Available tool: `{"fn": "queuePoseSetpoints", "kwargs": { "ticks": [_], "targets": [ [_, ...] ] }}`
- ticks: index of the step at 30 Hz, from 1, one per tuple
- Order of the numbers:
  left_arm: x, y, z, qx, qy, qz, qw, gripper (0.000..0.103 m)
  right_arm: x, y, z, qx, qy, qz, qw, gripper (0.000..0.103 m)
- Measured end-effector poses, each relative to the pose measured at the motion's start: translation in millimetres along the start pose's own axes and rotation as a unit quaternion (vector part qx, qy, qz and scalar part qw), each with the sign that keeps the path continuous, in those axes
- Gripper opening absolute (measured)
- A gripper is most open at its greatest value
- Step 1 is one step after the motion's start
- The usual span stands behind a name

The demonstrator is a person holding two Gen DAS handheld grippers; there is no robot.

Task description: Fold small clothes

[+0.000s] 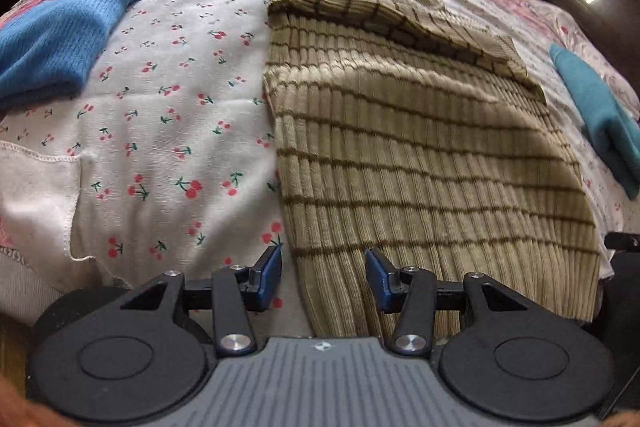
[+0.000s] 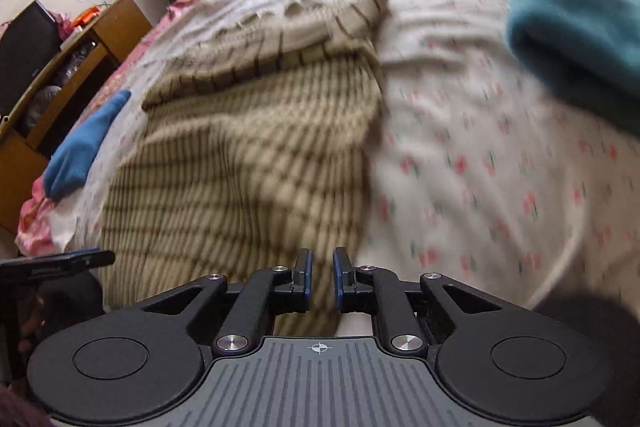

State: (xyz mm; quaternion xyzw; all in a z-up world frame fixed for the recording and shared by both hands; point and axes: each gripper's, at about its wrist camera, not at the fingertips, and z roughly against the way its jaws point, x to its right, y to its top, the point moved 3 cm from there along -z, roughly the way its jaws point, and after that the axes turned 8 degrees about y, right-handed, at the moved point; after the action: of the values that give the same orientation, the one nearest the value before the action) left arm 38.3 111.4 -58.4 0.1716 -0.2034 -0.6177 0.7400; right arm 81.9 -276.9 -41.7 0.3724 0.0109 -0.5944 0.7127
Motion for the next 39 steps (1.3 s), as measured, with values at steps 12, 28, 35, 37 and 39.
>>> {"fn": "queuePoseSetpoints", "kwargs": {
  "ticks": [12, 28, 35, 37, 39],
  "targets": [
    [9.1, -4.6, -8.1, -0.019, -0.002, -0.016, 0.9997, 0.052, -6.5, -29.0, -23.0, -0.041, 0.057, -0.050, 0.996, 0.026],
    [1.3, -6.4, -3.6, -0.023, -0.046, 0.035, 0.9981, 0.024, -3.7, -30.8, -24.2, -0.027, 0.064, -0.069, 0.995, 0.024],
    [-0.9, -7.0, -1.0, -0.020, -0.061, 0.048, 0.9968, 0.019, 2.6, -30.9, -13.8, -0.013, 0.084, -0.099, 0.991, 0.005],
    [-2.4, -7.4, 0.9, -0.019, -0.065, 0.054, 0.9963, 0.018, 1.5, -31.6, -5.5, -0.005, 0.091, -0.099, 0.991, 0.004],
    [-3.5, -8.0, 5.2, -0.014, -0.071, 0.057, 0.9957, 0.016, -0.2, -31.4, 4.9, 0.003, 0.095, -0.099, 0.991, 0.004]
  ]
}}
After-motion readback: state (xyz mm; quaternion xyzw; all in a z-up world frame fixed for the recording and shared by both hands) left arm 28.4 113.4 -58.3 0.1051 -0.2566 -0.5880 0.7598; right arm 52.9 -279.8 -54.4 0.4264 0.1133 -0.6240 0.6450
